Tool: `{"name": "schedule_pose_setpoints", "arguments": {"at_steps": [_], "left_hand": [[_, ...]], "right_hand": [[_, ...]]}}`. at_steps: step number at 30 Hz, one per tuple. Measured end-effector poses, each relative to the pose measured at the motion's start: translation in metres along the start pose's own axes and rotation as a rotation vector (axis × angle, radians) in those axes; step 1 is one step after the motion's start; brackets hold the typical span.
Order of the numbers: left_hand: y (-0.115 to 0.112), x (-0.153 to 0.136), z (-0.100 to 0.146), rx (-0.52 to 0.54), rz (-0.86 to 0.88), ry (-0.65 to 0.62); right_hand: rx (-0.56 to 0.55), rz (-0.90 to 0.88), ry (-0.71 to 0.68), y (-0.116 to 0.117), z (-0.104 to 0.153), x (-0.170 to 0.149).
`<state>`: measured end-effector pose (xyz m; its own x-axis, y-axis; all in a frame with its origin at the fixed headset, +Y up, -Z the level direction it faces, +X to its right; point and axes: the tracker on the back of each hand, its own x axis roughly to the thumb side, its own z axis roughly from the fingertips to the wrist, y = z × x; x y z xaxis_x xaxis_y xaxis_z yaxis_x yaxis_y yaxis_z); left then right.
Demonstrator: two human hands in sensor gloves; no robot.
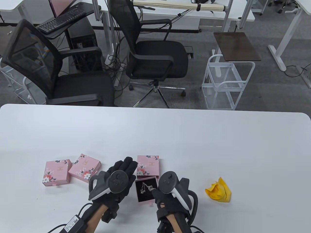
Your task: Dust necklace
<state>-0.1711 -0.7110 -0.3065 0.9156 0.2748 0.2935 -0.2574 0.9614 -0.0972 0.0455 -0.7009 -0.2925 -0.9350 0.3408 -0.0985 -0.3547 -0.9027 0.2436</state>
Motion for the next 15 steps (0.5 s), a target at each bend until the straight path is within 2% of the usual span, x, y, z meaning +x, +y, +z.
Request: {"name": "schedule_pose_setpoints", "arguments": {"at_steps": [3, 6, 8, 10, 12, 15], "left_hand": [[0.000, -0.004, 0.014, 0.036, 0.036, -0.007], [-0.002, -0.007, 0.023, 0.051, 0.015, -0.006], [-0.004, -0.009, 0.024, 0.057, -0.001, -0.003], [-0.006, -0.008, 0.023, 0.044, -0.002, -0.002], [-0.009, -0.006, 0.021, 0.035, -0.011, -0.004], [-0.012, -0.004, 0.021, 0.031, -0.036, -0.009]], "right_hand": [[-0.103, 0.091, -0.065, 0.008, -0.008, 0.009], [-0.148, 0.211, -0.135, 0.019, -0.016, 0.013], [-0.149, 0.272, -0.116, 0.027, -0.017, 0.011], [-0.137, 0.245, -0.120, 0.035, -0.018, 0.009], [-0.077, 0.207, -0.122, 0.043, -0.021, 0.006], [-0.065, 0.244, -0.127, 0.046, -0.022, 0.007]]}}
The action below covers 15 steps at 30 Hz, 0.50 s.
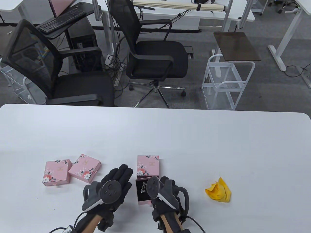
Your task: Dust necklace
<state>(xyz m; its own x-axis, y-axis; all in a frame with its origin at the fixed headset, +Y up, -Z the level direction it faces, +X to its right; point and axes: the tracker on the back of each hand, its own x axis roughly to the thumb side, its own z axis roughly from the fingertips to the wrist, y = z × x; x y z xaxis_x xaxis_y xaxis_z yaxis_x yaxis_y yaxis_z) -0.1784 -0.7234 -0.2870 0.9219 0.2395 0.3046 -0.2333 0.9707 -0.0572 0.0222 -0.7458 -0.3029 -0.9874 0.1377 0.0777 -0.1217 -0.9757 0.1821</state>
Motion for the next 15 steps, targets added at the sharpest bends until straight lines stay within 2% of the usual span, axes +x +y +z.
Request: {"name": "schedule_pose_setpoints", "arguments": {"at_steps": [10, 15], "left_hand": [[-0.0010, 0.0018, 0.0005, 0.021, -0.023, -0.002], [-0.0009, 0.0008, 0.0002, 0.027, -0.017, 0.001]], "right_hand": [[-0.057, 0.092, 0.021, 0.0078, 0.0003, 0.0080], [-0.030, 0.101, 0.032, 0.0096, -0.0028, 0.0093]]}}
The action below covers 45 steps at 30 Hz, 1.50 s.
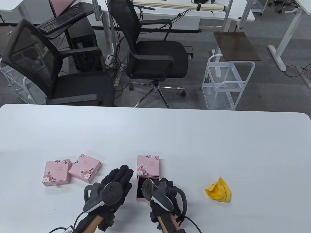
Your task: Dust necklace
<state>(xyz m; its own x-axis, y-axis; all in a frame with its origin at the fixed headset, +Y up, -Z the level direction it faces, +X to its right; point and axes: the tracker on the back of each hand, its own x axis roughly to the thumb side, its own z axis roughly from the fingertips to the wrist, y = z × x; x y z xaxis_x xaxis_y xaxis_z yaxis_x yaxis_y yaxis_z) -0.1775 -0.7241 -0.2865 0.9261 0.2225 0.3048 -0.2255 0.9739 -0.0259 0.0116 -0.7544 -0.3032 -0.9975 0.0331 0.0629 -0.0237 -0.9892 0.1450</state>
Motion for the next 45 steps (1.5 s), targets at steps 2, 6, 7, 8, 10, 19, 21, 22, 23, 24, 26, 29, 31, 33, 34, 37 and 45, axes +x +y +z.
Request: {"name": "schedule_pose_setpoints", "arguments": {"at_steps": [2, 6, 7, 8, 10, 19, 21, 22, 23, 24, 26, 29, 31, 33, 34, 37, 45], "left_hand": [[0.001, -0.001, 0.000, 0.003, 0.006, -0.001], [0.002, -0.002, 0.001, 0.013, 0.015, 0.000], [0.002, -0.002, 0.001, 0.013, 0.017, 0.000], [0.001, -0.002, 0.000, 0.013, 0.018, 0.001], [0.002, -0.002, 0.000, 0.011, 0.020, 0.003], [0.002, -0.009, 0.000, 0.012, 0.042, 0.020], [0.003, -0.009, 0.000, 0.011, 0.040, 0.019], [0.003, -0.008, 0.000, 0.010, 0.039, 0.018], [0.003, -0.008, 0.000, 0.010, 0.037, 0.017], [0.003, -0.008, 0.000, 0.011, 0.036, 0.017], [0.003, -0.008, 0.000, 0.013, 0.037, 0.016], [0.003, -0.009, 0.000, 0.013, 0.041, 0.018], [0.003, -0.009, 0.000, 0.013, 0.042, 0.018], [0.002, -0.009, 0.000, 0.010, 0.042, 0.018], [0.003, -0.009, 0.000, 0.009, 0.043, 0.017], [0.003, -0.009, 0.000, 0.008, 0.045, 0.014], [0.003, -0.010, -0.001, 0.015, 0.083, 0.012]], "right_hand": [[0.015, 0.007, 0.000, 0.000, -0.001, 0.001], [0.023, 0.017, -0.009, 0.000, -0.002, 0.003], [0.026, 0.021, -0.013, 0.000, -0.002, 0.003], [0.030, 0.025, -0.016, -0.001, -0.002, 0.003], [0.046, 0.030, -0.024, -0.001, -0.002, 0.003], [0.056, 0.008, -0.021, 0.001, 0.000, 0.004], [0.056, -0.025, -0.021, 0.001, -0.001, 0.002], [0.048, -0.036, -0.022, 0.001, -0.001, 0.001], [0.038, -0.049, -0.023, 0.000, 0.000, -0.001], [0.034, -0.052, -0.030, 0.000, 0.000, -0.001], [-0.002, -0.059, -0.039, -0.003, 0.002, -0.002], [-0.060, -0.070, -0.056, -0.008, 0.005, -0.003], [-0.087, -0.108, -0.057, -0.011, 0.006, -0.005], [-0.107, -0.132, -0.060, -0.015, 0.008, -0.007], [-0.125, -0.148, -0.064, -0.020, 0.009, -0.008], [-0.208, -0.188, -0.070, -0.034, 0.013, -0.010], [-0.317, -0.326, -0.123, -0.082, 0.018, -0.011]]}}
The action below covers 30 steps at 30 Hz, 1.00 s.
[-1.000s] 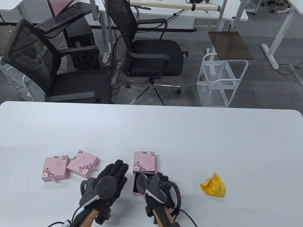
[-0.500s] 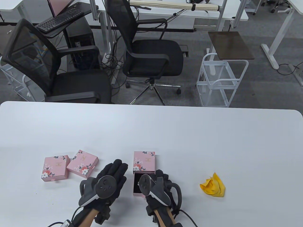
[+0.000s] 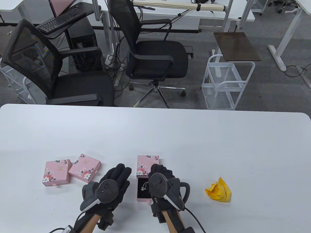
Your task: Dust necklace
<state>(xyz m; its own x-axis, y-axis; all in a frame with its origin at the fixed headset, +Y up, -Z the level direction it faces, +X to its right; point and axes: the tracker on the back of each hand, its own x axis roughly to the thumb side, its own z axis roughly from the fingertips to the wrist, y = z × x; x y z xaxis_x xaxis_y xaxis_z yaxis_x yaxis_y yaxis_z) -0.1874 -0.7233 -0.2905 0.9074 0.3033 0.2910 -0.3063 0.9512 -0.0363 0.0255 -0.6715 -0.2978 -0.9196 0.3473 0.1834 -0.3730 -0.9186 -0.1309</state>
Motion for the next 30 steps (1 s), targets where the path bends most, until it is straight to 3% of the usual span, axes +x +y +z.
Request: {"name": "schedule_pose_setpoints", "arguments": {"at_steps": [4, 10, 18, 26, 30], "left_hand": [[0.001, -0.001, 0.000, 0.009, 0.026, -0.001], [0.007, 0.004, 0.002, 0.034, 0.153, -0.026], [0.030, 0.034, -0.004, 0.188, 0.302, -0.013], [0.056, 0.051, -0.024, 0.222, 0.409, -0.014], [0.074, 0.049, -0.024, 0.144, 0.363, -0.077]], "right_hand": [[-0.043, -0.079, -0.027, -0.025, -0.007, 0.012], [-0.061, -0.206, -0.070, -0.036, -0.010, 0.014], [-0.100, -0.337, -0.158, -0.053, -0.004, 0.022], [-0.181, -0.361, -0.191, -0.068, 0.002, 0.023], [-0.206, -0.365, -0.153, -0.071, 0.000, 0.012]]}}
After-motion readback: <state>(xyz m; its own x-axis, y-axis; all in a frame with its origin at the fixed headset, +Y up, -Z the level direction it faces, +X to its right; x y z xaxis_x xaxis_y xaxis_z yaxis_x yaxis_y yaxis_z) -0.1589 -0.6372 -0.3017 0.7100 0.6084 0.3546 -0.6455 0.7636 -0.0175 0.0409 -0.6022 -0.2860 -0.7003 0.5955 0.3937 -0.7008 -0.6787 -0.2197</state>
